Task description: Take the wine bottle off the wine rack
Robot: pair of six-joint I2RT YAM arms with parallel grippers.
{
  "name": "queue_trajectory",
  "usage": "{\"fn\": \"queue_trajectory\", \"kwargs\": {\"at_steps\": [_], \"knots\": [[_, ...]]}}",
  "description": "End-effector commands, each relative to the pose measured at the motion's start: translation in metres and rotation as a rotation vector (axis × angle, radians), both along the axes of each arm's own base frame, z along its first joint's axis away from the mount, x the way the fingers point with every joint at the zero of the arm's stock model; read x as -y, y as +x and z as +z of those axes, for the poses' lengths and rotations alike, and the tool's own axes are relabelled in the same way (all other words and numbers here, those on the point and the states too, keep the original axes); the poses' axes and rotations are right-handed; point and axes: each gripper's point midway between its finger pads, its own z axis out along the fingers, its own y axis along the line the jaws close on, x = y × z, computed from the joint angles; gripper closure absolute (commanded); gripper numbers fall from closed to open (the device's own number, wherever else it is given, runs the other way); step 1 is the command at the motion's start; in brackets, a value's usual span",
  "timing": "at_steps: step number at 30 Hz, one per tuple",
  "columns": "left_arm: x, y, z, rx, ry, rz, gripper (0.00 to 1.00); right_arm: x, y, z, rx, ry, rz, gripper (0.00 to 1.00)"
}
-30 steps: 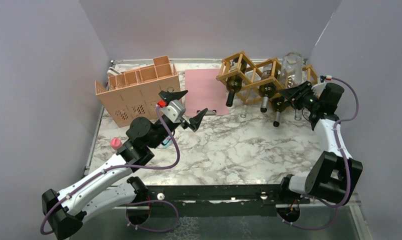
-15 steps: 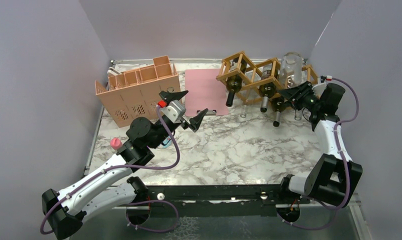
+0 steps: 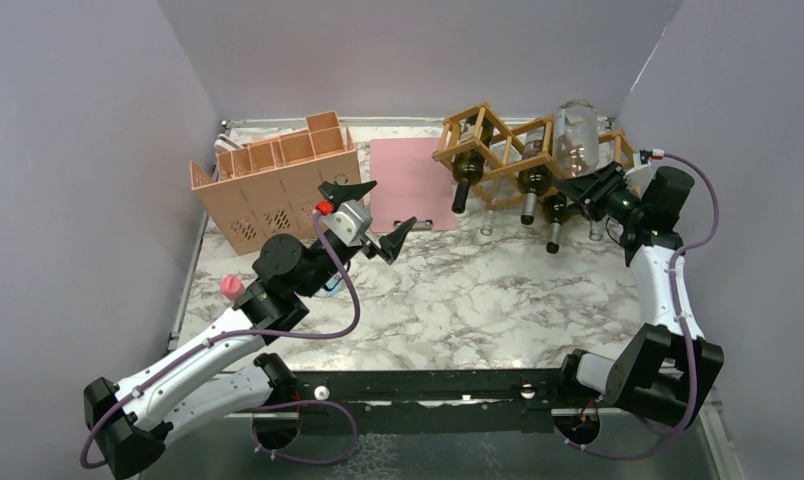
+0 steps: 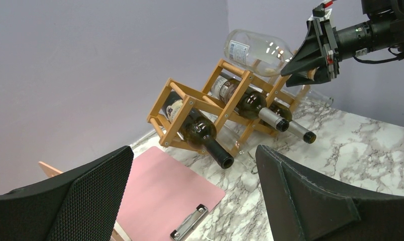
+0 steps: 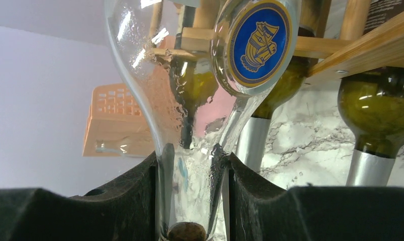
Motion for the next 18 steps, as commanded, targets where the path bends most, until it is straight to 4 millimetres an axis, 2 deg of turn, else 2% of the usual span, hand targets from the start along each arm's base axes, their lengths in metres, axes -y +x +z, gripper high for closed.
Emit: {"fn": "queue_trajectory", "kwargs": {"at_steps": [1,11,18], "knots": [[0.002,-0.002,0.003,0.008,-0.021,-0.014,0.01,-0.015,-0.012,0.093,0.342,-0.138,0.122,0.74],[0.005,-0.003,0.004,0.002,-0.023,-0.028,0.01,-0.036,-0.040,0.118,0.318,-0.094,0.258,0.74],[0.006,-0.003,0.002,-0.004,-0.021,-0.032,0.01,-0.062,-0.055,0.115,0.281,-0.092,0.341,0.74]]}}
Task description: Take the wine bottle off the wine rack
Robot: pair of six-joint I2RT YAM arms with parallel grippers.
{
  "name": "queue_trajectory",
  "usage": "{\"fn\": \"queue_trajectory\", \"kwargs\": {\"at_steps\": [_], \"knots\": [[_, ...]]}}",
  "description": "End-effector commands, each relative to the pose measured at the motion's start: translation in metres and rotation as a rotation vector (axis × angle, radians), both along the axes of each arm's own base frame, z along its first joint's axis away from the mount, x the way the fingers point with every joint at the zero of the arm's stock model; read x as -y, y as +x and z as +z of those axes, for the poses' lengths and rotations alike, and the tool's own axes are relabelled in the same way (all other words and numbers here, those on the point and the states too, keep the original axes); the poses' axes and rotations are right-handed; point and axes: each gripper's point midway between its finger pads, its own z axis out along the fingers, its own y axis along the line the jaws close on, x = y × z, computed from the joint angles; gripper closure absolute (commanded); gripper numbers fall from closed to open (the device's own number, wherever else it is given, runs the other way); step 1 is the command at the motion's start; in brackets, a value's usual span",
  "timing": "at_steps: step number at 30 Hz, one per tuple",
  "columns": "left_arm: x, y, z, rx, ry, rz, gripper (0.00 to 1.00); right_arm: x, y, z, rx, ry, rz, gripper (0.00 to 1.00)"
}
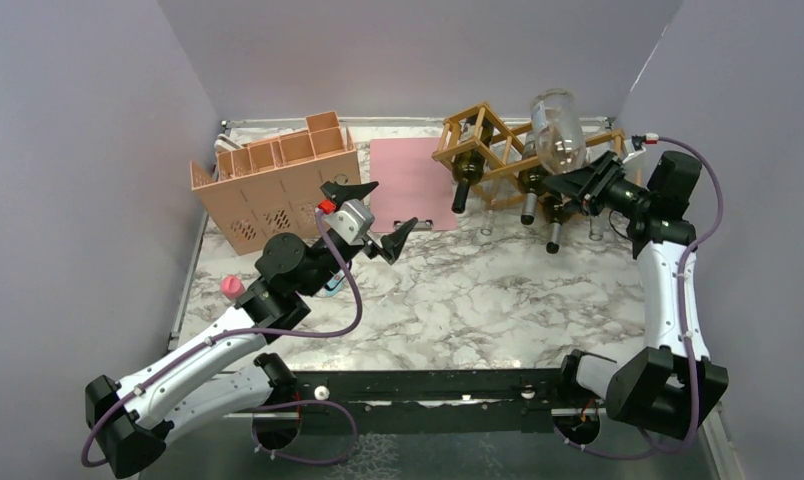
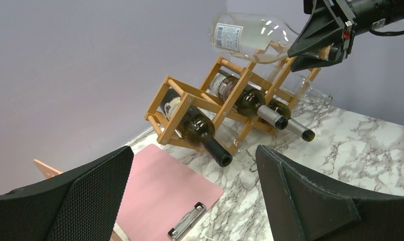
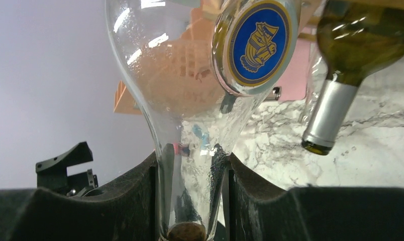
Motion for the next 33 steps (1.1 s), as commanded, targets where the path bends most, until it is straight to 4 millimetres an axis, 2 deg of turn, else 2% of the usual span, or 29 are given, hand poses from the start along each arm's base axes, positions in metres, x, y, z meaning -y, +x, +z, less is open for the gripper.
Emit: {"fn": "queue_trajectory", "kwargs": {"at_steps": [1,8,14,24,29,33], "knots": [[0.003,-0.004,0.005,0.007,-0.024,-0.025,0.01,-0.032,-0.027,0.062,0.295,-0.112,0.183,0.74],[0.003,-0.004,0.006,0.008,-0.027,-0.025,0.01,-0.064,-0.052,0.060,0.256,-0.103,0.298,0.74],[0.003,-0.007,0.011,-0.001,-0.053,-0.035,0.01,-0.088,-0.070,0.047,0.203,-0.083,0.396,0.74],[0.011,-0.006,0.002,0.007,-0.009,-0.060,0.01,-0.122,-0.098,0.031,0.142,-0.071,0.571,0.75],[0.032,-0.031,-0.006,0.080,0.073,-0.240,0.01,-0.137,-0.113,0.019,0.087,-0.064,0.666,0.75],[0.048,-0.064,-0.036,0.166,0.184,-0.444,0.01,-0.148,-0.126,0.011,0.056,-0.061,0.731,0.75]]}}
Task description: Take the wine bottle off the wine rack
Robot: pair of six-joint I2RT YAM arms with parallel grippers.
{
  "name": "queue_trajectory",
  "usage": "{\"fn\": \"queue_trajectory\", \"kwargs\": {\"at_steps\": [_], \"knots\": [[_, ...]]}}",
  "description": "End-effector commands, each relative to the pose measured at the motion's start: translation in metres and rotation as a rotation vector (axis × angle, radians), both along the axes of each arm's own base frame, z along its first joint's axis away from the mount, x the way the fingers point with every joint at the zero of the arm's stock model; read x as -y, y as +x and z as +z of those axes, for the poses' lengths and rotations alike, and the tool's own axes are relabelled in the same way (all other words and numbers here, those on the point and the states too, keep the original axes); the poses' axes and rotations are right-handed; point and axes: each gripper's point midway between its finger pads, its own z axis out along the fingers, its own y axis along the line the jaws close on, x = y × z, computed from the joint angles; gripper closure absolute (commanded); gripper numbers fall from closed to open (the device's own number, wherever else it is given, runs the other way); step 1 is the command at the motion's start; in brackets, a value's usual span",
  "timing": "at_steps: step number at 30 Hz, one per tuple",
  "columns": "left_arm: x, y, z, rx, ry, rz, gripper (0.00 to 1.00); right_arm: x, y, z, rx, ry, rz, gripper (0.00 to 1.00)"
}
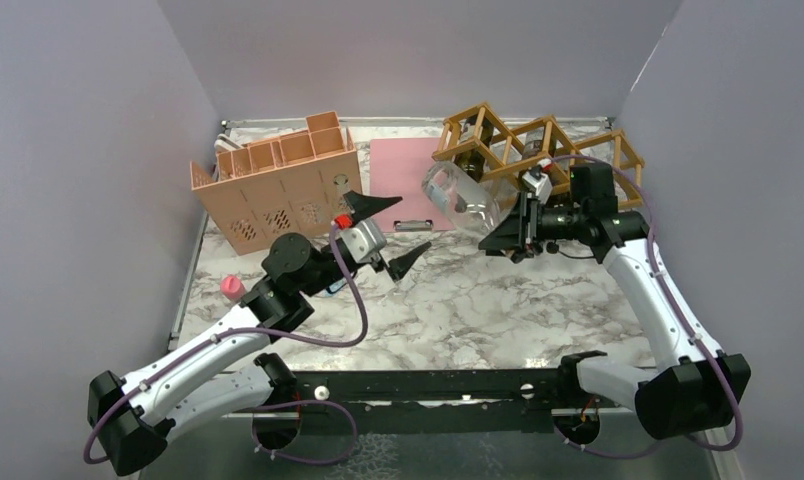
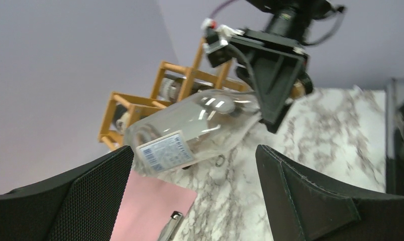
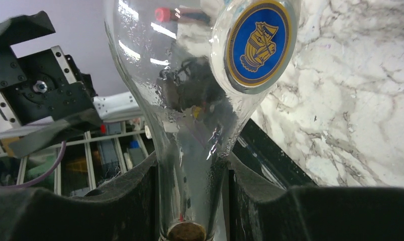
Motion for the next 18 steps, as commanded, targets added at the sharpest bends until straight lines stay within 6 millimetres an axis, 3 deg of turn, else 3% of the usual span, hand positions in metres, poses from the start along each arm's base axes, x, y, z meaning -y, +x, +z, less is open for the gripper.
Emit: {"fn": "queue_trajectory", "kwargs": {"at_steps": [1,4,6,9,14,18], "knots": [[0.024,-0.050,-0.036,0.154,0.140,-0.303,0.01,-0.019,-0.017,0.045,0.237,0.098,0.196,0.75],[0.029,-0.066,-0.059,0.237,0.210,-0.366,0.01,-0.027,-0.025,0.037,0.199,0.098,0.240,0.75],[0.034,-0.068,-0.062,0.267,0.238,-0.356,0.01,-0.030,-0.029,0.029,0.171,0.087,0.256,0.75],[0.044,-0.059,-0.062,0.282,0.270,-0.314,0.01,-0.034,-0.036,0.013,0.097,0.068,0.284,0.76],[0.062,-0.044,-0.087,0.290,0.413,-0.299,0.01,-0.035,-0.044,-0.008,0.033,0.019,0.303,0.78],[0.066,-0.034,-0.099,0.310,0.440,-0.261,0.01,-0.035,-0.051,-0.017,0.002,-0.004,0.313,0.78]]}}
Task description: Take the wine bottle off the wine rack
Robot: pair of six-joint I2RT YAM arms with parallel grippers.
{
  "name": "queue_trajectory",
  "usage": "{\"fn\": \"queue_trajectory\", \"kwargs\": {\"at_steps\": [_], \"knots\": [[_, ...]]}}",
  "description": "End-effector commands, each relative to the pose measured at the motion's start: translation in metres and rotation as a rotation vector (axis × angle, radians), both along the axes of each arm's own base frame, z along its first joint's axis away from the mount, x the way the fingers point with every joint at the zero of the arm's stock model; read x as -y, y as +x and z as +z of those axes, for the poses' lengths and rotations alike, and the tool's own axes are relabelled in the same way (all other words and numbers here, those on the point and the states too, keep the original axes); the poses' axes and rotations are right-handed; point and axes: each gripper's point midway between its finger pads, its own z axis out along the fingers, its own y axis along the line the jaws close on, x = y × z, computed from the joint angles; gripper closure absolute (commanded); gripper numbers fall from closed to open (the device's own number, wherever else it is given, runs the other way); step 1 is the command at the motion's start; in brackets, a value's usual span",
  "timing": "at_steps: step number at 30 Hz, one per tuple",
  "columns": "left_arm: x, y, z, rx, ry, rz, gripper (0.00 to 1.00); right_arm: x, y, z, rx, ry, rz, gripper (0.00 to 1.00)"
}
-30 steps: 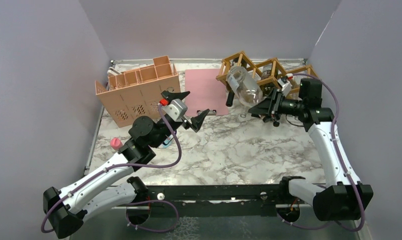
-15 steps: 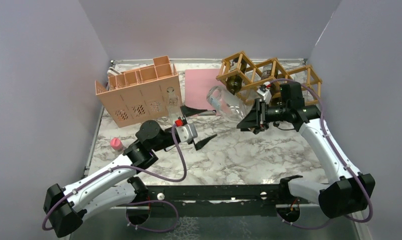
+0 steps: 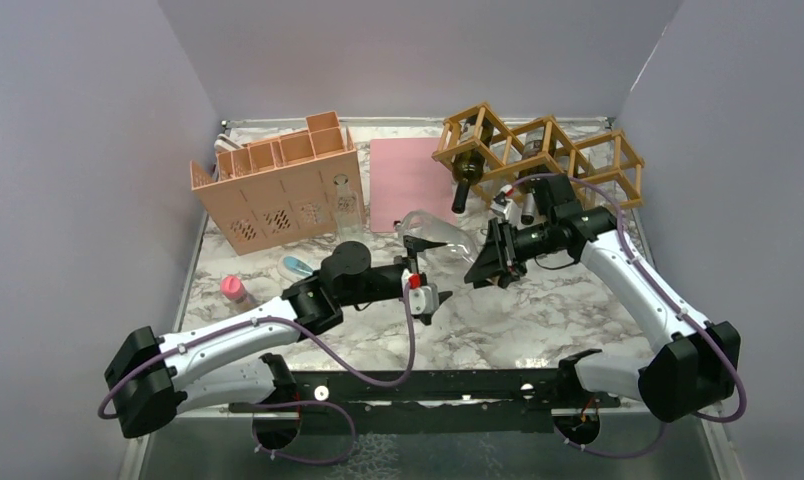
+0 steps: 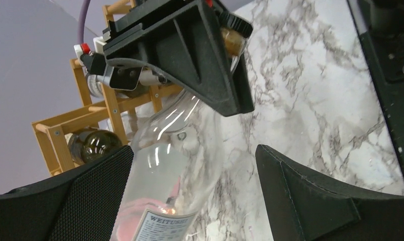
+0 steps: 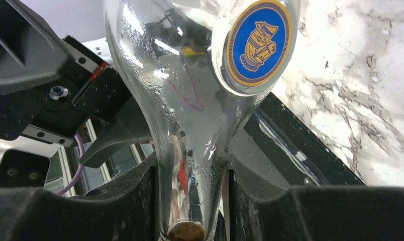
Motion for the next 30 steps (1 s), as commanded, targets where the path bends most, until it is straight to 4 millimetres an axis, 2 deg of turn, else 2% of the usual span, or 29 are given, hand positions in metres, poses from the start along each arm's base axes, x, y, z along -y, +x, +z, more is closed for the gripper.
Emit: {"fn": "queue_trajectory", "kwargs": {"at_steps": [1,10,17,24,30], "knots": [[0.002,0.013,-0.005,0.093,0.033,0.043,0.01,-0.008,-0.007,0.022,0.148,0.104,0.107,0.78],[0.019,0.021,-0.046,0.087,0.142,0.010,0.01,-0.011,-0.014,0.012,0.126,0.073,0.137,0.77],[0.034,0.031,-0.059,0.075,0.136,0.027,0.01,-0.012,-0.017,0.008,0.110,0.064,0.151,0.77],[0.042,0.021,-0.066,0.022,0.109,-0.012,0.02,-0.011,-0.014,0.006,0.105,0.039,0.150,0.75],[0.049,0.015,-0.080,-0.087,0.058,-0.024,0.08,-0.013,-0.007,0.001,0.069,0.019,0.154,0.74]]}}
